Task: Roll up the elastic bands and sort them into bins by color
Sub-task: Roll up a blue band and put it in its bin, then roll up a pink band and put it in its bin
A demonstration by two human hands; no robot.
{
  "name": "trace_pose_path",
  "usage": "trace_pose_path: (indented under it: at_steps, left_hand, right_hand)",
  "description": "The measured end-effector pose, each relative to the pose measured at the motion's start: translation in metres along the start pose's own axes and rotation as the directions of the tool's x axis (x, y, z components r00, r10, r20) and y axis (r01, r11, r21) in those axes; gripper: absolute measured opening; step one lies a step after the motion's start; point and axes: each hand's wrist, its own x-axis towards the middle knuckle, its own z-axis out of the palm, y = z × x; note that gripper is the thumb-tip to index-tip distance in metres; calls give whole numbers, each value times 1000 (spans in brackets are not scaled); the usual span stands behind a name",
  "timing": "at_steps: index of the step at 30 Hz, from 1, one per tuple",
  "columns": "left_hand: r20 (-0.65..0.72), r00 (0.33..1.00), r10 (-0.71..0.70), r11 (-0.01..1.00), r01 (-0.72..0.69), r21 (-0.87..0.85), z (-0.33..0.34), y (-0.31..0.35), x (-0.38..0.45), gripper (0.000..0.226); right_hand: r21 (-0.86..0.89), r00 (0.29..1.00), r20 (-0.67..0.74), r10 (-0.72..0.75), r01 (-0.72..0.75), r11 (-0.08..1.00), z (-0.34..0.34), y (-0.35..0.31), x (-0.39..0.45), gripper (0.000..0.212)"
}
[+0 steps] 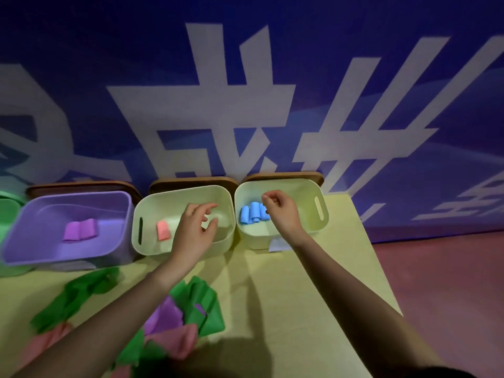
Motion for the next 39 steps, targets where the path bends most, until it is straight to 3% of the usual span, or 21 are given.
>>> trace_pose_path:
  at_steps: [6, 11, 14, 18, 23, 29, 34, 36, 39]
  left_hand:
    - [99, 995, -30, 996, 38, -81, -50, -42, -69, 27]
    - [219, 969, -117, 993, 106, 60, -88, -110, -116, 25]
    - [370, 901, -228, 971, 183, 153, -107, -147, -134, 24]
    - [498, 818, -289, 955, 206, 215, -125, -183, -155, 19]
    - [593, 721, -357, 931, 222, 291, -138, -207, -173, 30]
    - [643, 672, -367, 927, 207, 313, -141, -223, -170, 47]
    - [610, 694, -382, 924, 270, 272, -124, -215, -157, 63]
    - [619, 676, -400, 916, 270, 297, -115, -211, -156, 55]
    - [639, 655, -403, 915, 287, 283, -103, -208, -158, 20]
  right_hand:
    - [142, 983, 181, -23, -3, 990, 51, -13, -91, 11]
    - [68, 959, 271, 83, -105, 992, 102, 0, -157, 15]
    - [31, 939, 311, 149, -167, 986, 128, 11, -191, 12]
    - [-164, 920, 343, 188, -139, 977, 160, 36, -223, 11]
    - [-360, 957, 110, 269, -214, 908, 179, 59, -238, 19]
    - [-506, 926, 157, 342, -222, 833, 193, 57, -247, 35]
    - [-696, 895, 231, 382, -122, 707, 199, 56, -249, 16]
    - [-706, 877, 253, 409, -121, 697, 197, 56, -247, 19]
    - [-667, 864, 289, 411, -126, 734, 195, 55, -239, 21]
